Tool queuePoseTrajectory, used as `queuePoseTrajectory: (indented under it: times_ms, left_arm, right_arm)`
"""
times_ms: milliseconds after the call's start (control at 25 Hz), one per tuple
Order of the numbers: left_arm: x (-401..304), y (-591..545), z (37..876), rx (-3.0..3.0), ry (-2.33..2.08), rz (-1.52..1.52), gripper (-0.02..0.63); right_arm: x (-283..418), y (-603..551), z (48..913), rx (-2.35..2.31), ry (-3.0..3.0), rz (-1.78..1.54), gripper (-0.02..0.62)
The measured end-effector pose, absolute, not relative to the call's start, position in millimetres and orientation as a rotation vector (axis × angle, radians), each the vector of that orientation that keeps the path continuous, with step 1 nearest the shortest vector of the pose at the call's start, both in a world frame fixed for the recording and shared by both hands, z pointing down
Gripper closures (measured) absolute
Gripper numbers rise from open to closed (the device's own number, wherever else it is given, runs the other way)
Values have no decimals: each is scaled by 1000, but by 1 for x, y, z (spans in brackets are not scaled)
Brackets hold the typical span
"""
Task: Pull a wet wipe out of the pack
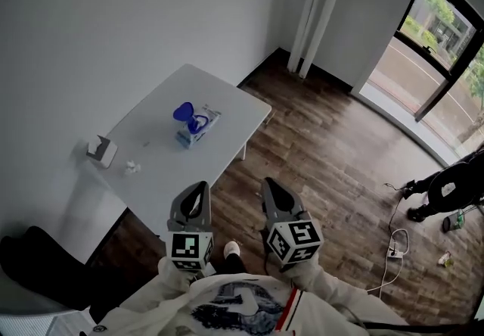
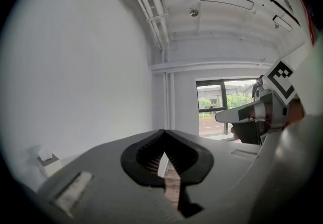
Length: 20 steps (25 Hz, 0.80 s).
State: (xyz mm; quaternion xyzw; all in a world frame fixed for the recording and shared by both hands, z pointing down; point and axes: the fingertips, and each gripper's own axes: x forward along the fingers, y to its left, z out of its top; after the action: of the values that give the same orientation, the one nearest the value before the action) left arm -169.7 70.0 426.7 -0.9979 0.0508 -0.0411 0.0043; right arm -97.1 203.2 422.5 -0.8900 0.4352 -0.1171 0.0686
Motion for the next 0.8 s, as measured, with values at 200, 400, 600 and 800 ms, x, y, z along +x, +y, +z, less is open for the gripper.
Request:
queuePoseTrajectory:
  times_ms: [200,400,600,800]
  left_arm:
    - [-150,39,427,-3117,178,-118,602]
    - [-135,16,425,-3114,179,-109,601]
    - [-122,-7,425,-3121,201,-97,602]
    - [-107,-21,421,-3136,227,-83,601]
  right_arm:
    - [-75,171,425,-2681,1320,-360,591]
    - [-58,143,425,-2677,1326,-351,591]
    - [-45,119,420,-2679,1350,-329,591]
    - [-27,108,414,-2686,1361,-326,591]
